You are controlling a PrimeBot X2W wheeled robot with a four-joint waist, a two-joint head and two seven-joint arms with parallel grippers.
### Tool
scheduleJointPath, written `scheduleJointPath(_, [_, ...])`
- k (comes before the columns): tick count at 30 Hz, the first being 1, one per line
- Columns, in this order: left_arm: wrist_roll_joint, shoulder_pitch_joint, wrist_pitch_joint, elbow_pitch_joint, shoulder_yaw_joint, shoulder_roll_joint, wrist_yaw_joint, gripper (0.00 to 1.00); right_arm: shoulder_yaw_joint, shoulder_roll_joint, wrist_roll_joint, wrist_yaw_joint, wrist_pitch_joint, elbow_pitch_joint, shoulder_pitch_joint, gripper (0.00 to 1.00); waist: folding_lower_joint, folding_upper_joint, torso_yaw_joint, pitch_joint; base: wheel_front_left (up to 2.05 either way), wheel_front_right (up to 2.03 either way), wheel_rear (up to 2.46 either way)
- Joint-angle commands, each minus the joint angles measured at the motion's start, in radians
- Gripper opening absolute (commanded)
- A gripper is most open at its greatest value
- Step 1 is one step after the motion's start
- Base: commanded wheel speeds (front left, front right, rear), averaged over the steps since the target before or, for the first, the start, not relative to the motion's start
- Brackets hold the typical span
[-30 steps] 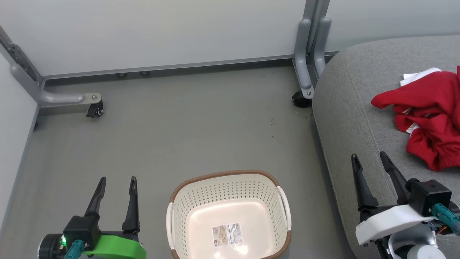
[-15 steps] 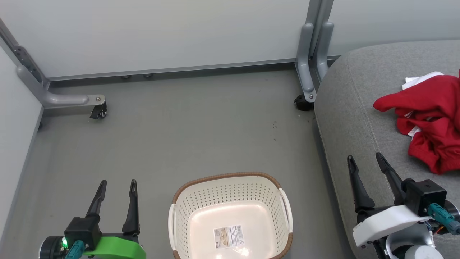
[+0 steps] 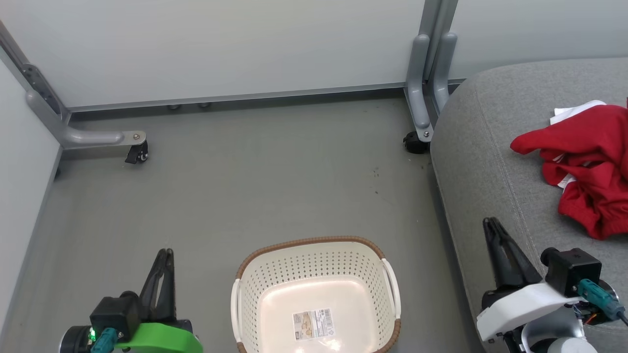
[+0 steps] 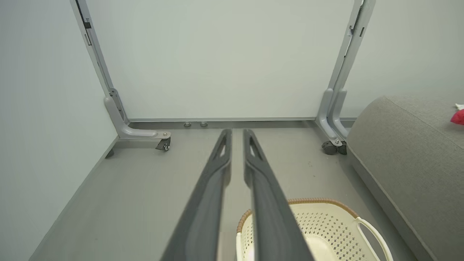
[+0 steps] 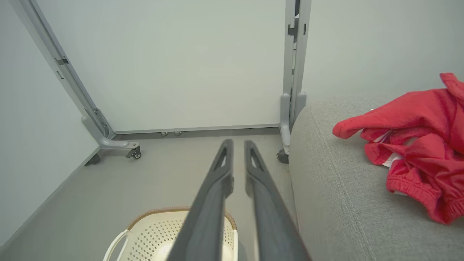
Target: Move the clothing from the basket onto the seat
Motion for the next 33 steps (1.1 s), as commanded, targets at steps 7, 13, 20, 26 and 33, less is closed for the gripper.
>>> scheduleJointPath(7, [-0.154,-0.017,0.040,-0.007,0.037,-0.007,-0.019,0.00,-0.003,-0.015,0.186,0.000,0.000,0.023,-0.022,0.00,0.0001,0.0000,0.000,-0.002,0.00,0.00,0.00])
scheduleJointPath(13, [-0.253,-0.028,0.068,-0.002,0.059,-0.017,-0.030,0.00,-0.003,-0.022,0.304,0.000,0.003,0.052,-0.041,0.00,0.0001,0.0000,-0.001,-0.004,0.00,0.00,0.00])
scheduleJointPath(20, [-0.357,-0.039,0.098,0.002,0.082,-0.027,-0.042,0.00,-0.005,-0.028,0.426,0.000,0.006,0.080,-0.057,0.00,0.0001,0.0000,-0.001,-0.005,0.00,0.00,0.00])
scheduleJointPath(26, [-0.459,-0.049,0.126,0.007,0.105,-0.037,-0.053,0.00,-0.009,-0.032,0.542,0.000,0.010,0.107,-0.071,0.00,0.0001,0.0000,-0.001,-0.007,0.00,0.00,0.00])
scheduleJointPath(33, [-0.549,-0.058,0.152,0.010,0.125,-0.046,-0.063,0.00,-0.013,-0.036,0.646,0.000,0.015,0.130,-0.085,0.00,0.0001,0.0000,-0.002,-0.009,0.00,0.00,0.00])
